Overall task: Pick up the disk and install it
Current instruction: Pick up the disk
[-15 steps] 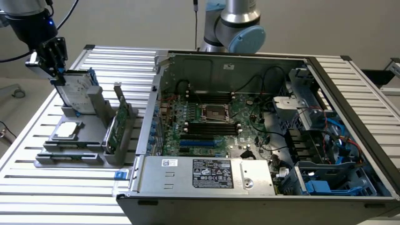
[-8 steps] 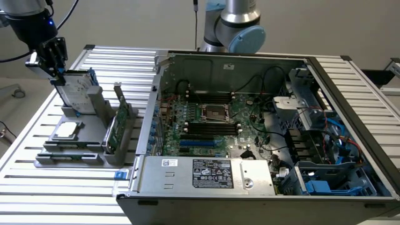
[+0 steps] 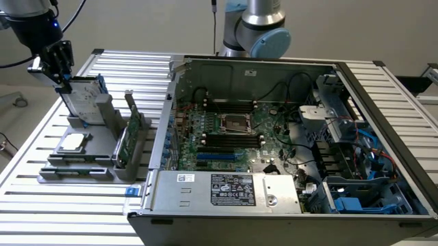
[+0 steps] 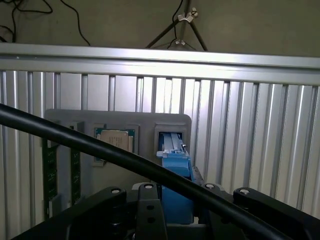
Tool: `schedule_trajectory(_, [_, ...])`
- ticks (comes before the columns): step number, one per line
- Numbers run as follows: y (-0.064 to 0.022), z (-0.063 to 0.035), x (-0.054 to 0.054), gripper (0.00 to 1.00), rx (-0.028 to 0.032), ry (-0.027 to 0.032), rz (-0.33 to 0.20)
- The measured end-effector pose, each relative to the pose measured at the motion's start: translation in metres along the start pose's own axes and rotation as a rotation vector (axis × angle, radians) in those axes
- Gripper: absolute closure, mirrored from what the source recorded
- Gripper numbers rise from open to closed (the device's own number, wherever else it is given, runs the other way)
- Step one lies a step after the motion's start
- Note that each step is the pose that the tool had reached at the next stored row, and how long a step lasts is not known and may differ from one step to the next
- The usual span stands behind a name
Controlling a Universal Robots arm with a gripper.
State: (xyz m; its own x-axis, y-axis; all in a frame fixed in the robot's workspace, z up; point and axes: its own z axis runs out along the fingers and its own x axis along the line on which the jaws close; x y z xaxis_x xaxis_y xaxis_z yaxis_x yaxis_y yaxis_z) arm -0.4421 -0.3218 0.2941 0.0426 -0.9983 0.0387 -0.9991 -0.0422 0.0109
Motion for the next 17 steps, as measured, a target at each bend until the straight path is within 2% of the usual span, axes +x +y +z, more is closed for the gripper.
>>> schedule_trajectory(2, [0.0001, -0.0065, 0.000, 0.67, -0.0007, 0.0001, 0.000])
schedule_trajectory(17, [0.0004, -0.0745, 0.001, 0.67, -0.0012, 0.0001, 0.000])
